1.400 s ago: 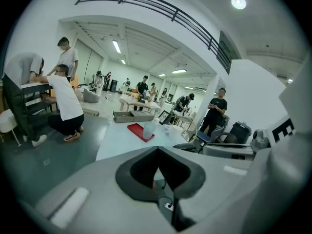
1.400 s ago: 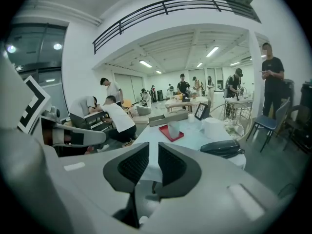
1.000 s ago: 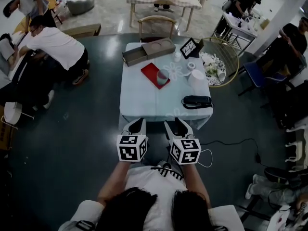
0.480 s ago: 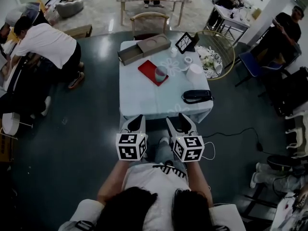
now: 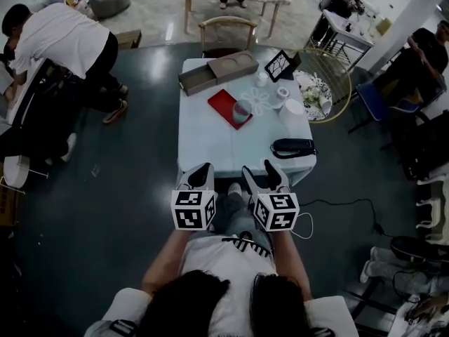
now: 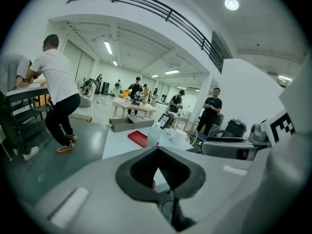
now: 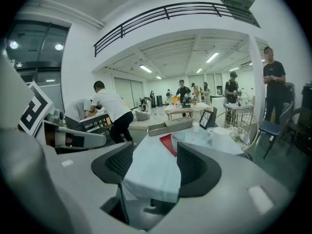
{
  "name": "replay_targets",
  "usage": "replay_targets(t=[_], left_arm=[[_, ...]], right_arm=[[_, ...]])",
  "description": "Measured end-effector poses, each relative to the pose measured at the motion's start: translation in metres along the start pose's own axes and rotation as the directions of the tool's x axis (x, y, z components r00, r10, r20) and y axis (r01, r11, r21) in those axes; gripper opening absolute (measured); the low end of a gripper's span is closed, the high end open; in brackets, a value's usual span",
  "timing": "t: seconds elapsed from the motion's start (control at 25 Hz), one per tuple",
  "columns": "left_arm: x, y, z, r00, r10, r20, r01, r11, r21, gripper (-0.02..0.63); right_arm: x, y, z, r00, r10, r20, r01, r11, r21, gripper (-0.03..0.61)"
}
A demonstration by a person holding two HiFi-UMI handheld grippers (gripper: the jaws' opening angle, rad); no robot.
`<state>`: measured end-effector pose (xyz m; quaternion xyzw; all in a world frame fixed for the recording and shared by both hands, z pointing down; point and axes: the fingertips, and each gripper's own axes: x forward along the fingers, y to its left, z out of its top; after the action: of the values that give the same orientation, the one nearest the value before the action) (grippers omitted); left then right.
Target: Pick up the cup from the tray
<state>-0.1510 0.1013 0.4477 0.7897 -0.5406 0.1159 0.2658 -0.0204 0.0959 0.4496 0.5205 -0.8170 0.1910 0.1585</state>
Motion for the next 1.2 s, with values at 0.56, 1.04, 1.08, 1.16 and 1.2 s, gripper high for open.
replay_targets(t=[0.56,1.04,1.08,1.16,1.2], left_arm=[[0.081,0.029,0.017,0.995,0.088,-0.045,-0.091,0.994,-0.058,0.0],[0.156,0.047,0.042,0.976,0.195,-0.101,-0.205,0.974,-0.095,0.0],[0.16,0.047,0.044,0.974,0.203,-0.101,-0.212,0.973,-0.095,0.0],[0.169,0.048,0.048,0.971,0.215,-0.103,-0.225,0.97,-0.094,0.0],[0.174,0.048,0.049,0.969,0.222,-0.105,-0.232,0.968,-0.095,0.0]], right_arm=[[0.088,-0.049,0.016,0.996,0.061,-0.058,-0.061,0.998,0.016,0.334],[0.184,-0.077,0.03,0.963,0.215,-0.162,-0.235,0.965,-0.118,0.393],[0.189,-0.081,0.031,0.962,0.215,-0.167,-0.237,0.963,-0.127,0.394],[0.198,-0.087,0.033,0.962,0.214,-0.17,-0.237,0.963,-0.127,0.4],[0.203,-0.09,0.033,0.961,0.216,-0.171,-0.239,0.963,-0.124,0.403]])
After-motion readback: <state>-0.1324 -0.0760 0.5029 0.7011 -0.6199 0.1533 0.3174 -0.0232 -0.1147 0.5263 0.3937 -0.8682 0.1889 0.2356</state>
